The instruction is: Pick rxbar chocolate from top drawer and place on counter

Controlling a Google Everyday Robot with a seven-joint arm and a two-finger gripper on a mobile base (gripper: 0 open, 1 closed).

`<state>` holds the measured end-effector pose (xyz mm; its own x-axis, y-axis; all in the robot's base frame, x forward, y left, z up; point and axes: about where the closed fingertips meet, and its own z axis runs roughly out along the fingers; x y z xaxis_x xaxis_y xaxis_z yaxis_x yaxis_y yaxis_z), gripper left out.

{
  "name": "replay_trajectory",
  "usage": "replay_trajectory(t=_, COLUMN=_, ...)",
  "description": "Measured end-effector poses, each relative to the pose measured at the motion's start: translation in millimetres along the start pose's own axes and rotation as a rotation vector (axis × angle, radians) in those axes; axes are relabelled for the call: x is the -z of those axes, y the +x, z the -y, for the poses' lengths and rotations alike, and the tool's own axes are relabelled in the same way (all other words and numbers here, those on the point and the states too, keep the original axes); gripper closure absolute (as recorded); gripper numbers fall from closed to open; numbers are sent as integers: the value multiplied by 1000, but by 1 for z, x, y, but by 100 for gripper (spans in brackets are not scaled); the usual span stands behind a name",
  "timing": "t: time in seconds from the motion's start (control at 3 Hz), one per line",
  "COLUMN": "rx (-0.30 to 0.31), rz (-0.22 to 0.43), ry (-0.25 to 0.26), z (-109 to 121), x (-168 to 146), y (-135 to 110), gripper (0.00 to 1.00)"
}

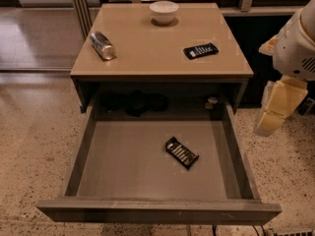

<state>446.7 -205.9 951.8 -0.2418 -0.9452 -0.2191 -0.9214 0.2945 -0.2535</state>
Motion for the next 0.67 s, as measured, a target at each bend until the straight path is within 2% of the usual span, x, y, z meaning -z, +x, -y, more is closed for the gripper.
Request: replay_trajectory(t=0.67, rx=-79, rz=-48, ry=-66, z=-14, x=-101, y=24, gripper=0)
